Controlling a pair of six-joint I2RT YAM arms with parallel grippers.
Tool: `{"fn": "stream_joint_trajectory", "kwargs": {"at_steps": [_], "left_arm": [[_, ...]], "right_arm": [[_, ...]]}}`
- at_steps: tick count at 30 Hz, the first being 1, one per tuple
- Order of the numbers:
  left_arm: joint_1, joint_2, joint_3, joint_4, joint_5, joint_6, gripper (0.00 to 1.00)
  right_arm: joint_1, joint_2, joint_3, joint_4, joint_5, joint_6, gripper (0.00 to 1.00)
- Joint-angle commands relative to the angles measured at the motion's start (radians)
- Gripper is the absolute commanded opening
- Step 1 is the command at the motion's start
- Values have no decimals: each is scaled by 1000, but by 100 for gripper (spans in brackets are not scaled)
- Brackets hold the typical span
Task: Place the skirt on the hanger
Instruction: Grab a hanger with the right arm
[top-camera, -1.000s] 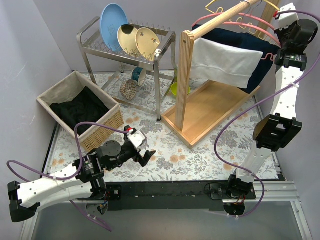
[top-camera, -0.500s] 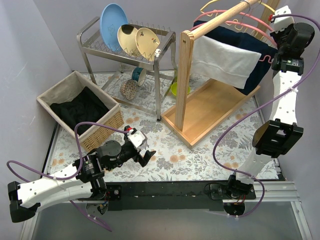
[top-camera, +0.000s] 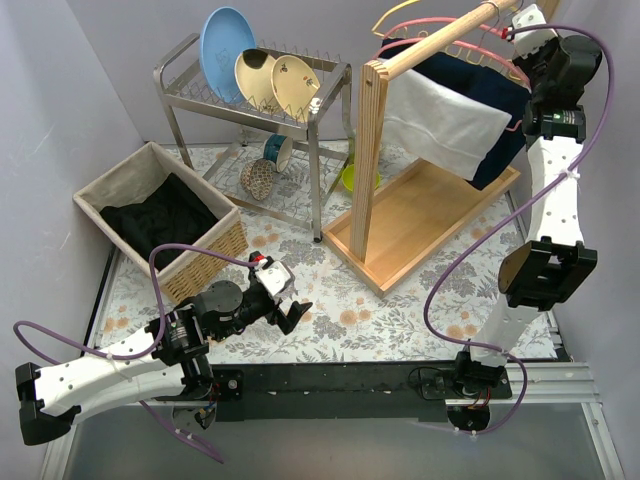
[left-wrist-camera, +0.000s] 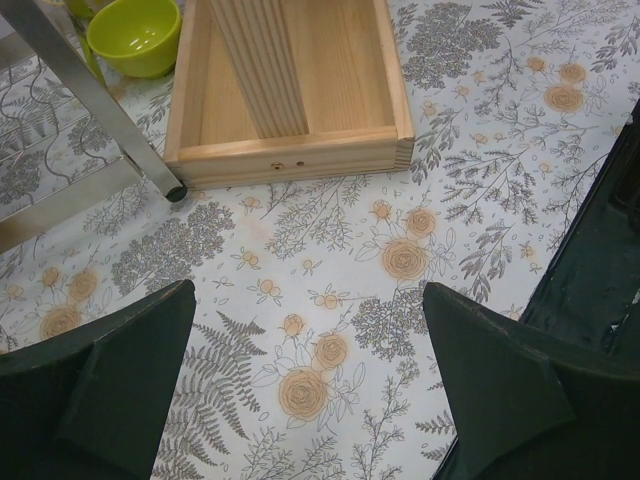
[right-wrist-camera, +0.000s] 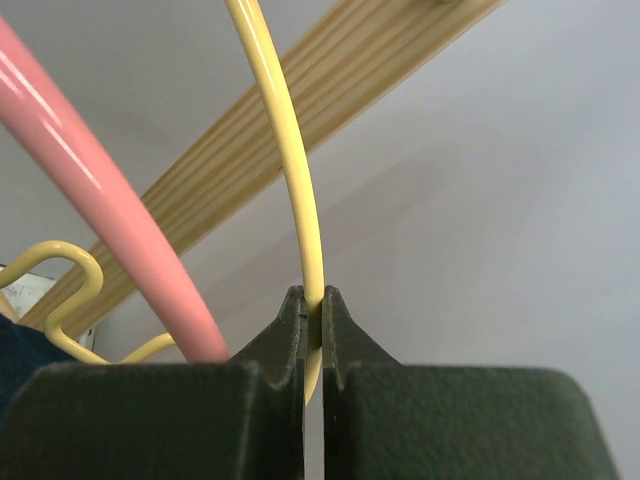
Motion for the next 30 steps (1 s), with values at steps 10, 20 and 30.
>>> {"fn": "stream_joint_trajectory", "kwargs": {"at_steps": [10, 20, 30], "left_arm": [[7, -12, -4, -12, 18, 1, 98], [7, -12, -4, -13, 27, -1, 98], [7, -6, -4, -13, 32, -1, 98]], "right_arm": [[-39, -74, -52, -92, -31, -93, 1], [-90, -111, -138, -146, -58, -144, 1], [-124, -110, -131, -192, -28, -133, 1]]}}
